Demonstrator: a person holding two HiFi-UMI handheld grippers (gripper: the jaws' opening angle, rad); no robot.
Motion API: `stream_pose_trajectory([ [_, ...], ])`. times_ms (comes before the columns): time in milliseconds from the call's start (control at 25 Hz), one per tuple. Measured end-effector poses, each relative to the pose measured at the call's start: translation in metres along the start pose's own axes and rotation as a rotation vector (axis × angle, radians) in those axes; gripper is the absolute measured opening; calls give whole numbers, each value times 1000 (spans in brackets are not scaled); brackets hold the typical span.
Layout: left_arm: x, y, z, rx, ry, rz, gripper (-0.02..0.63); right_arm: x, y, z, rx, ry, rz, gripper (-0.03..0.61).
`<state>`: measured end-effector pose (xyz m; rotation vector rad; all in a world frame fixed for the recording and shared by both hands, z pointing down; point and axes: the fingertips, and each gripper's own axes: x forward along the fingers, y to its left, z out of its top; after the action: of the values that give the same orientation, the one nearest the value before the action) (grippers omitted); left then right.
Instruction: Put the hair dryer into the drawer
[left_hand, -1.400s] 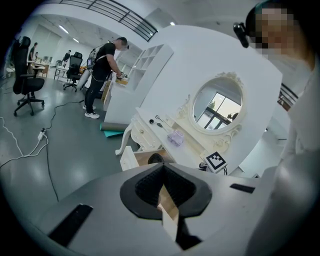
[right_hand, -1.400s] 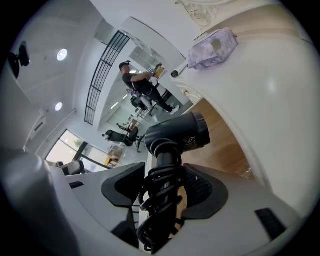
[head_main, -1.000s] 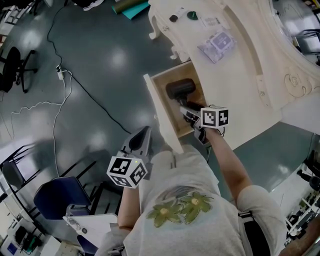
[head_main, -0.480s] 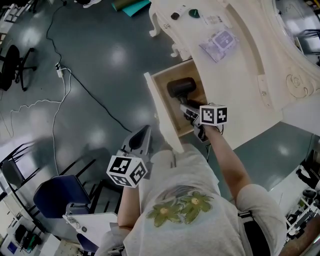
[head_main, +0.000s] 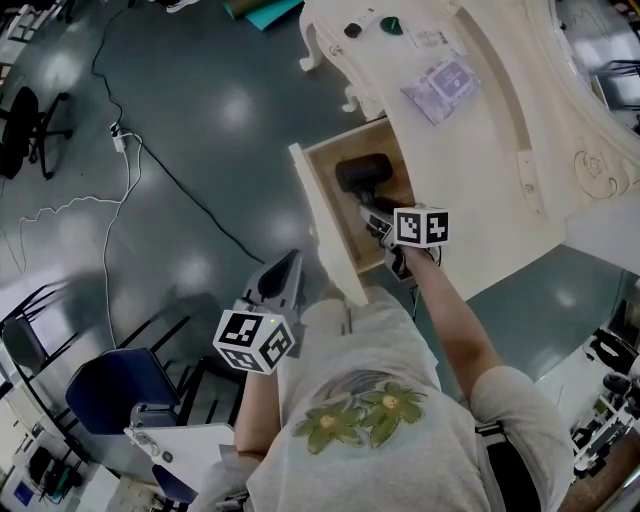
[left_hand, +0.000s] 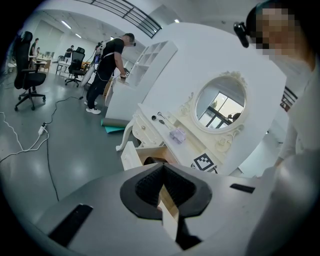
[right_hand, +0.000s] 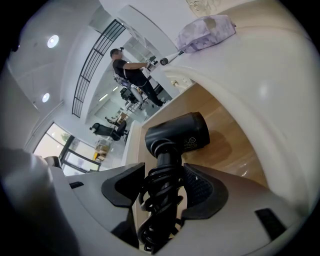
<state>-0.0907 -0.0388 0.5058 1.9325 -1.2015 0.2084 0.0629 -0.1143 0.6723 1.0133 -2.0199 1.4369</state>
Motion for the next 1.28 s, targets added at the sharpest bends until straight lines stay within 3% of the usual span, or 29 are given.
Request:
stream_pose_trajectory([
  [320,2,1,0,-6,1,-5,11,8,-6,-3,-22,17,-43,233],
  [720,0,1,0,-10,-4,-4,11,18,-14,-11,-138,42,-124,233],
  [1280,-6,8,4,-17,-20,8,11,32,-21,-23,-206,112,-163,234],
])
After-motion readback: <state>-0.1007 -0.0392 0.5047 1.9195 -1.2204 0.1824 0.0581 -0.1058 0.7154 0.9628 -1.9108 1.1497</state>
